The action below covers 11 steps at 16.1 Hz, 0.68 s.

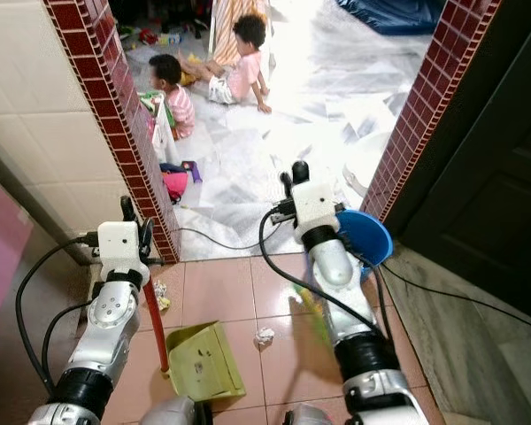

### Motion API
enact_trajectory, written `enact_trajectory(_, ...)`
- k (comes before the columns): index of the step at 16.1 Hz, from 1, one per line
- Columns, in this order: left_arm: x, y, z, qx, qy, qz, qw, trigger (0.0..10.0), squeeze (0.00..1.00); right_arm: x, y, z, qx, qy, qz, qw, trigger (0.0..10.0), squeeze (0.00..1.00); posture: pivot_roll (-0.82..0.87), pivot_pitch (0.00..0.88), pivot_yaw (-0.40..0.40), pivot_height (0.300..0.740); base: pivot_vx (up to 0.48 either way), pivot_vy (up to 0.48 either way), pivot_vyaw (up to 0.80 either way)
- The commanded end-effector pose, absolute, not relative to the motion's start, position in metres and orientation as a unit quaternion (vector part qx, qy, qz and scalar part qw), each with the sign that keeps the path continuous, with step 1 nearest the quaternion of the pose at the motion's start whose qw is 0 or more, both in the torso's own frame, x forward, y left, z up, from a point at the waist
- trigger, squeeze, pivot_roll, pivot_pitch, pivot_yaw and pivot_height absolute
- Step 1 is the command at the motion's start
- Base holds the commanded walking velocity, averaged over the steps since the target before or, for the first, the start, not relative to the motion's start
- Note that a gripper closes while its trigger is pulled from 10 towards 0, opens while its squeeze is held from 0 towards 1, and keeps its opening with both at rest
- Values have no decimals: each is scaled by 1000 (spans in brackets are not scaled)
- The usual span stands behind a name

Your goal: Sweep floor

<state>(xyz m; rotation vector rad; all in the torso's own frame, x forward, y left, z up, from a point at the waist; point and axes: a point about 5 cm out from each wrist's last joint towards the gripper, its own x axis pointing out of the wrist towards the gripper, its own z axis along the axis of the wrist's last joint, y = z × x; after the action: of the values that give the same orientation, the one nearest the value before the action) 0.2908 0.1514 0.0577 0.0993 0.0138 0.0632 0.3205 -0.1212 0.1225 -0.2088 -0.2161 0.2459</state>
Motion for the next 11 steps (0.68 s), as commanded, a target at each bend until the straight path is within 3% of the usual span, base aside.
enact_trajectory(1, 294, 147, 60, 52, -10, 20, 998, 10000, 0, 323, -115, 129, -97, -122, 131, 979, 10000, 0, 1, 0, 11, 740, 0, 0, 0)
enact_trajectory(6, 299, 118, 48, 26, 14, -28, 999, 10000, 0, 323, -105, 116, 2, -70, 159, 985, 10000, 0, -7, 0, 11, 740, 0, 0, 0)
enact_trajectory(11, 299, 108, 44, 20, 23, -52, 998, 10000, 0, 323, -99, 126, 97, -57, 197, 974, 10000, 0, -16, 0, 10, 740, 0, 0, 0)
